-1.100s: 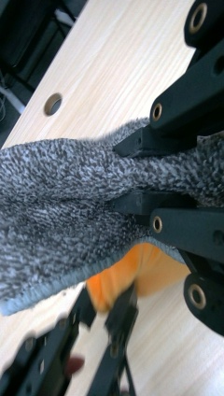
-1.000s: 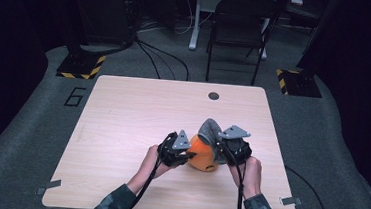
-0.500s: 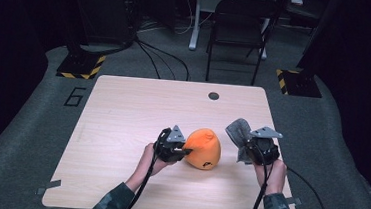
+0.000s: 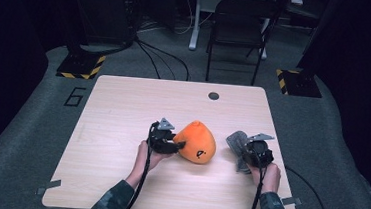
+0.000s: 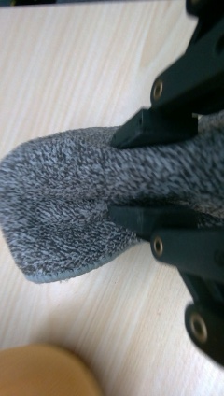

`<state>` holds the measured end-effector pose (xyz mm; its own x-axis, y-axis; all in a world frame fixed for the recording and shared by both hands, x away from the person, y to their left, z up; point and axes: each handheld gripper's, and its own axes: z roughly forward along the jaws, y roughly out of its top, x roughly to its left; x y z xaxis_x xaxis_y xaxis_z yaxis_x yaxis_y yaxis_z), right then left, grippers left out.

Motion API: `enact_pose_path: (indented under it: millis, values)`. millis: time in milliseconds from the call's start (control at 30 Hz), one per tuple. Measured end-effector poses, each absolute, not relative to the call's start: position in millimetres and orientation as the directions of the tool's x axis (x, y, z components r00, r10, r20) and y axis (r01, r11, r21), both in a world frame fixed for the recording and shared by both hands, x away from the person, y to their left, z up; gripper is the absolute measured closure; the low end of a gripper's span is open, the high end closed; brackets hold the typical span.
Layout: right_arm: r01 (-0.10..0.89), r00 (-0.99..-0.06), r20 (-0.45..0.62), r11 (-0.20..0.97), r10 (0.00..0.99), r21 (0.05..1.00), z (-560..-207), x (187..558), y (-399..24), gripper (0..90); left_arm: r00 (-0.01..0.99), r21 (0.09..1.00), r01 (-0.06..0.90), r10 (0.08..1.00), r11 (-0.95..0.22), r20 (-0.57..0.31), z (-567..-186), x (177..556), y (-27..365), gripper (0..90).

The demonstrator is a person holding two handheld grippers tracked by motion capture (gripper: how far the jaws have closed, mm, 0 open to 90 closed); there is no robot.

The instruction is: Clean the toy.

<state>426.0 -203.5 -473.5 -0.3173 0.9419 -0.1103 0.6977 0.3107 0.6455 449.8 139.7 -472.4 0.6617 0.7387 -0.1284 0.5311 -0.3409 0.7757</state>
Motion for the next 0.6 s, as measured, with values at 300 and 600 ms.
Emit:
enact_pose_path:
  millis: [300, 600]
  values:
    - [0.698, -0.303, -0.07, 0.271, 0.95, 0.663, -476.0, 428.7, -205.2, 19.2, 0.548, 0.801, 0.562, 0.818, -0.207, -0.172, -482.3, 461.8, 160.4, 27.7]
    - [0.636, -0.353, -0.012, 0.249, 0.936, 0.731, -455.1, 403.6, -225.1, 2.0, 0.538, 0.834, 0.501, 0.838, -0.23, -0.092, -466.6, 445.1, 174.9, 15.3]
